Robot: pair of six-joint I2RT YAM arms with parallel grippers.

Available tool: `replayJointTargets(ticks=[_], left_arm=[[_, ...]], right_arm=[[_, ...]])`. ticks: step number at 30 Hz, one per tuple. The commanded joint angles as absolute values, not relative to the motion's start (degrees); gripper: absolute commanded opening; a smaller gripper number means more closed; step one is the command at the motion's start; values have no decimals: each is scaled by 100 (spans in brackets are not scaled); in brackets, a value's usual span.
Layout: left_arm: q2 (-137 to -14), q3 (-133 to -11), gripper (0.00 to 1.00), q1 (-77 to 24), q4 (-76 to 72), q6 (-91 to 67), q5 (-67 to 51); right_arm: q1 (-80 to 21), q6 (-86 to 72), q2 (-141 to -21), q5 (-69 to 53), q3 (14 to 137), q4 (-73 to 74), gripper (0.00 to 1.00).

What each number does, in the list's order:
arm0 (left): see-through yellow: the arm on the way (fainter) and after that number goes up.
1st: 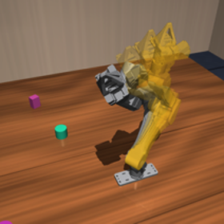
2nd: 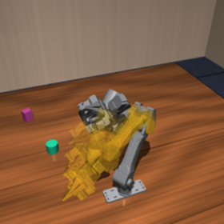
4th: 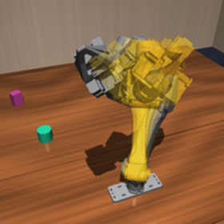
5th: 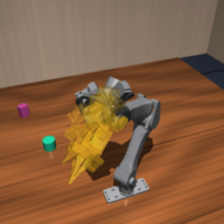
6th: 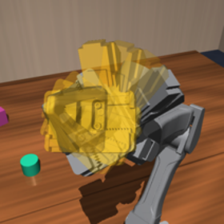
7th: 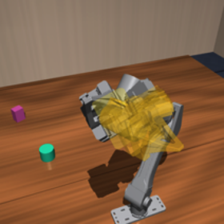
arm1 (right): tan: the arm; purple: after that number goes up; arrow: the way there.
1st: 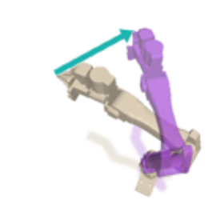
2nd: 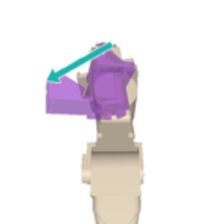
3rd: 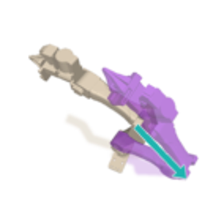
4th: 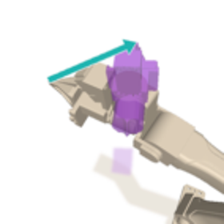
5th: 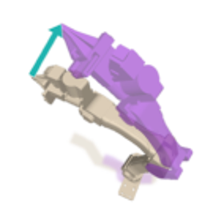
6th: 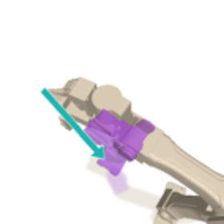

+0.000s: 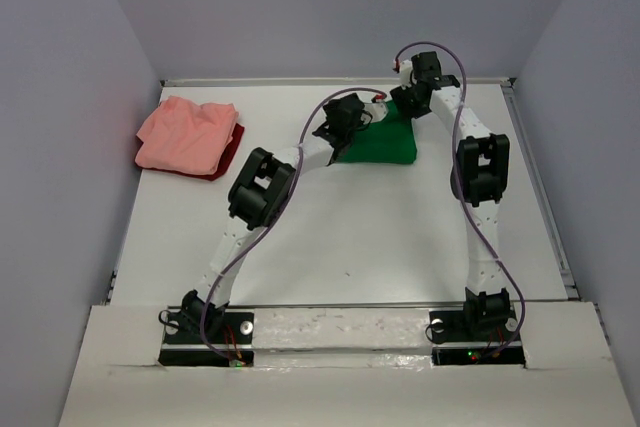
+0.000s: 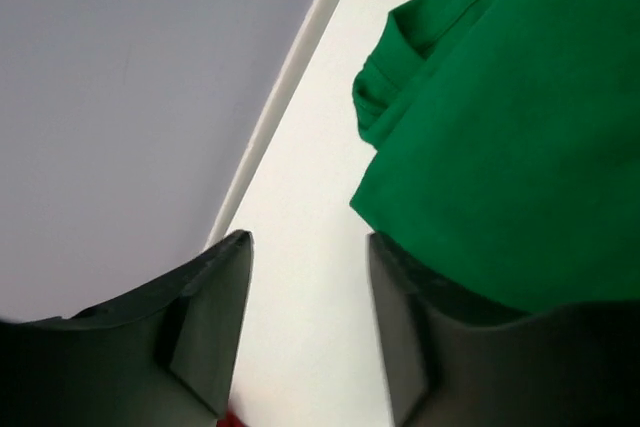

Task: Fold and stack the t-shirts
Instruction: Fold the tshirt

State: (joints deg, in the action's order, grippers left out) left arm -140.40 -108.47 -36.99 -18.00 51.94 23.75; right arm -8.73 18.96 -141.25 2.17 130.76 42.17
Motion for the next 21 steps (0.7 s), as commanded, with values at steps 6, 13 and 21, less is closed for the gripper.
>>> replayJointTargets(ticks=[6,13,21], left_arm=[[-13571,-11197,91,-3656,-2943,5528,3198],[-12045,-10847,99,-3569,-2700,5283,3700],[-10145,-8977,99,-2945,-9,2937,2830]], right_arm=[[-949,1986,-13756,641,13508,3937,98],[-1072,2083,-12500,940,13167,4061,95],[-2169,2942,-10540,1666,10418,3473,95]])
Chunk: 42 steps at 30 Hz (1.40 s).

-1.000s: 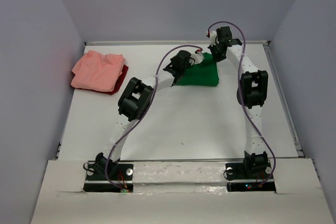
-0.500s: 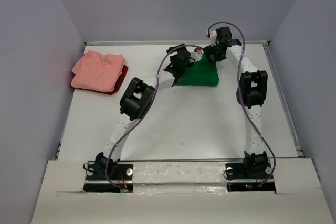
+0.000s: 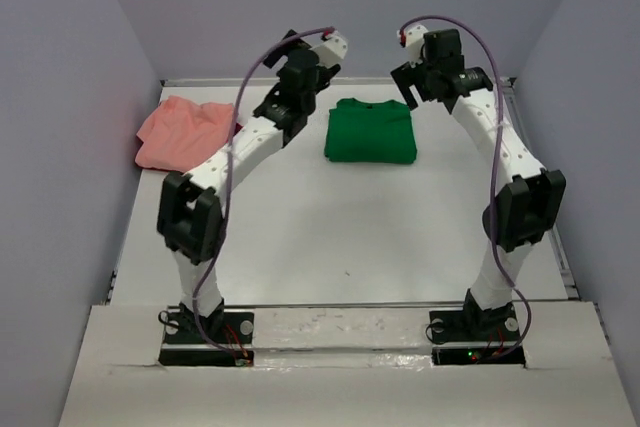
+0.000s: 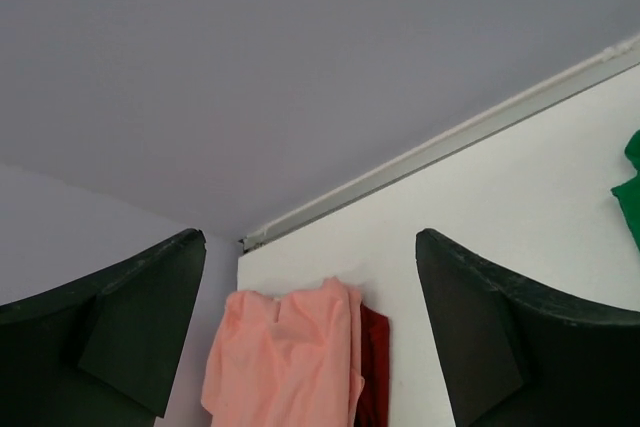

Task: Fold and stack the t-shirts
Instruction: Fold the tshirt

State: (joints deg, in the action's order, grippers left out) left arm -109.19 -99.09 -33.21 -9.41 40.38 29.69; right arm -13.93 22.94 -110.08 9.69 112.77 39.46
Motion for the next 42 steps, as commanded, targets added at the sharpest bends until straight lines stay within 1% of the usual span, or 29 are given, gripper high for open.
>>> replayJointTargets(ticks=[1,2,3,4,6,7,9,10,12,13,15,19,25,28,34,39,42], left_arm=[[-9734,-8269,99,-2823,-9,2666,2734],[-9538,-7949,99,-2621,-9,2594,2664],[-9336,-7597,99,-2558,-148,2549,2724],[-8951,-7254,99,-2532,-280,2540,2768],[-8632,-6456,99,-2505,-430,2593,2821],[-8396,-6268,99,-2505,-465,2575,2795],[-8201,-5750,99,-2487,-536,2417,2821],[-8026,-5383,99,-2479,-701,2417,2778],[-7780,-4986,99,-2426,-965,2714,2603],[-7630,-4809,99,-2321,-1219,2812,2462],[-7165,-4466,99,-2259,-1274,2918,2443],[-6409,-3939,99,-2153,-1231,3207,2294],[-5820,-3586,99,-2074,-1125,3252,2294],[-5722,-3507,99,-2039,-1134,3313,2338],[-5748,-3603,99,-2030,-1116,3322,2338],[-5897,-3752,99,-2030,-1020,3278,2329],[-5897,-3779,99,-2021,-1020,3261,2347]], right_arm=[[-2336,3110,-10312,1887,9815,3176,89],[-2616,3268,-10214,2116,9478,2947,86],[-2732,3670,-10135,2605,9135,2701,82],[-2829,3883,-10029,2871,8775,2028,75],[-2935,4304,-10037,3355,7959,1383,63],[-2936,4394,-10089,3497,7815,997,41],[-2936,4456,-10431,3708,7804,914,24],[-3005,4552,-10572,3857,7848,862,0],[-3006,4771,-10994,4173,7910,573,0],[-3075,5120,-11126,4297,7893,319,0],[-3137,5474,-11354,4542,7901,-455,0],[-3190,6220,-12004,4658,8138,-1290,0],[-3427,7336,-12856,4799,8376,-2371,0],[-3533,7847,-13156,4860,8463,-2926,0],[-3787,8269,-13920,5062,8438,-3733,0],[-3929,8657,-14115,5142,8200,-4411,0],[-3929,8867,-13967,5150,8191,-4675,0]])
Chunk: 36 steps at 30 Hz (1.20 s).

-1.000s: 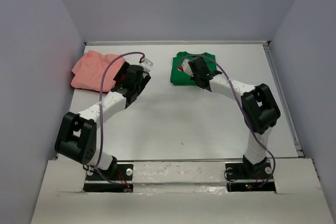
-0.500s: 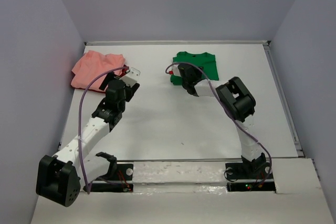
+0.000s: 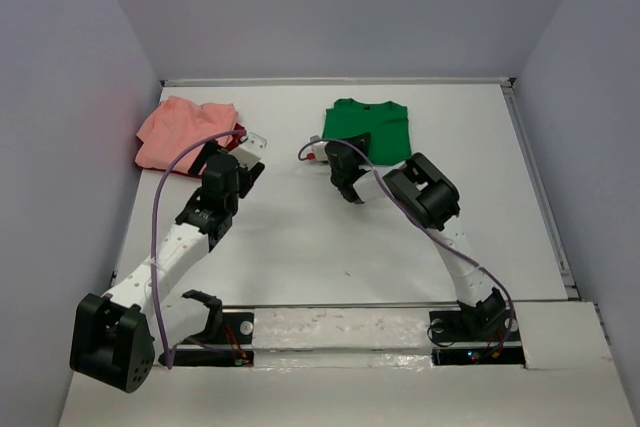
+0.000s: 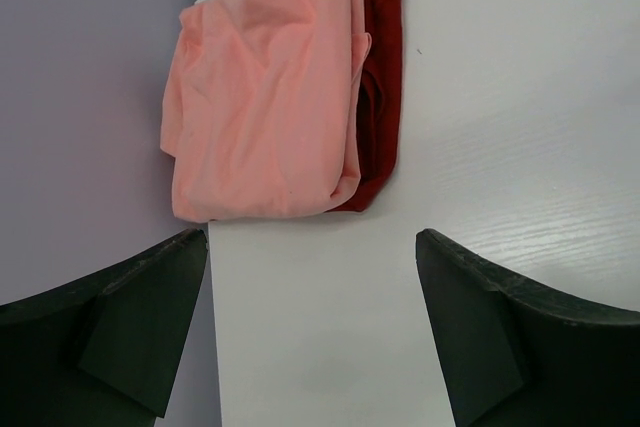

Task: Fold and stack the t-shirts
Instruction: Fold the tshirt, then neatly place the folded tshirt to the corner

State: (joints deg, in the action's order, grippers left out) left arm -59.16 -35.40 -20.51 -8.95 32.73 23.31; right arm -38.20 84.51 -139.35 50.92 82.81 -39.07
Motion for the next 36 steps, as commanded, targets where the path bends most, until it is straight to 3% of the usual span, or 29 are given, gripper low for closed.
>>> replayJointTargets(ticks=[1,9,20,36], left_arm=[[-5889,-3788,99,-2030,-1020,3252,2347],[-5774,-3893,99,-2030,-1002,3173,2250],[-5994,-4025,99,-2030,-967,3103,2233],[-6073,-3946,99,-2021,-1011,3103,2233]], right_arm=[[-3929,8894,-13888,5150,8200,-4702,0],[-3929,8939,-12781,5124,8052,-4711,0],[-3068,9044,-12147,5185,7349,-4895,0],[-2760,8781,-12989,5238,6513,-5581,0]])
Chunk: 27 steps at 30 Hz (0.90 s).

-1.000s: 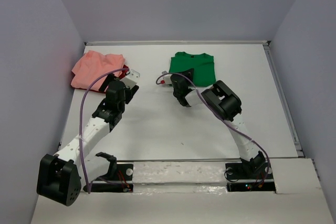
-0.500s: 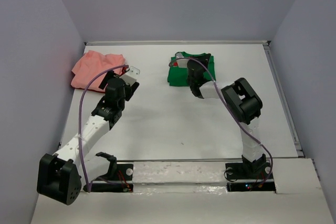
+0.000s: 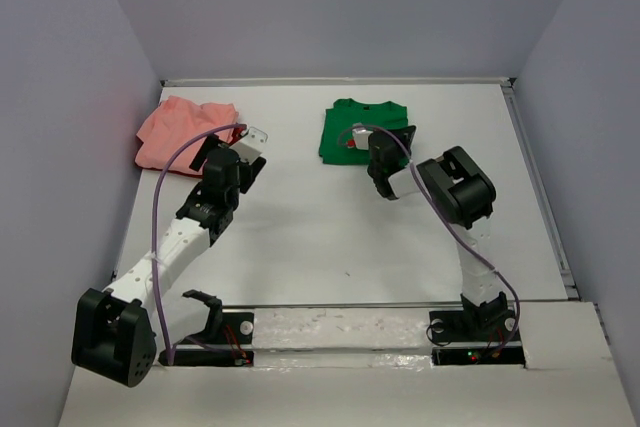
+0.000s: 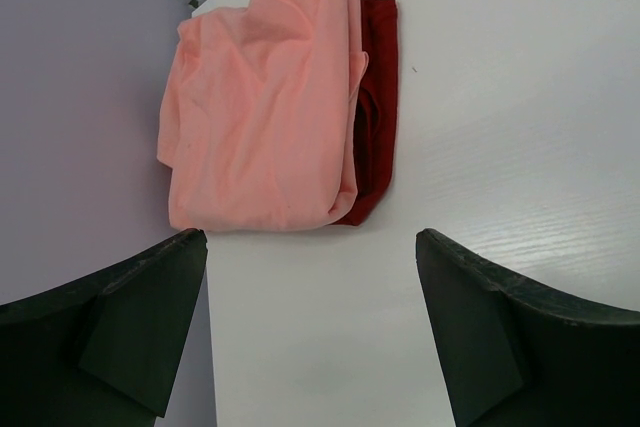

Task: Fold and stack the t-shirts
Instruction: Neatly place the folded tshirt to the corner

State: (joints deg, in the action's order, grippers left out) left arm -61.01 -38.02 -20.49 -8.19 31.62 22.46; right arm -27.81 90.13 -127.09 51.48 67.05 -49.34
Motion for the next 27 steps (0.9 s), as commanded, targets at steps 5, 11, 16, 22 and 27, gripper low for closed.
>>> replayJointTargets(ticks=[5,11,16,22,27], left_arm=[[-6047,-3894,99,-2030,-1002,3120,2180],[-6143,-3998,99,-2030,-950,3120,2127],[-6153,-4131,99,-2030,-888,3102,2136],[-6029,-4087,99,-2021,-1178,3506,2320],[-6187,-4245,99,-2013,-1073,3253,2233]], right_arm=[[-2760,8570,-13420,5309,6285,-5739,0],[-2760,8805,-13413,5309,6170,-6125,0],[-2708,9262,-12947,5335,6546,-6293,7],[-2707,9589,-12280,5440,7478,-6179,58],[-2768,7994,-11603,5493,8233,-3808,65]])
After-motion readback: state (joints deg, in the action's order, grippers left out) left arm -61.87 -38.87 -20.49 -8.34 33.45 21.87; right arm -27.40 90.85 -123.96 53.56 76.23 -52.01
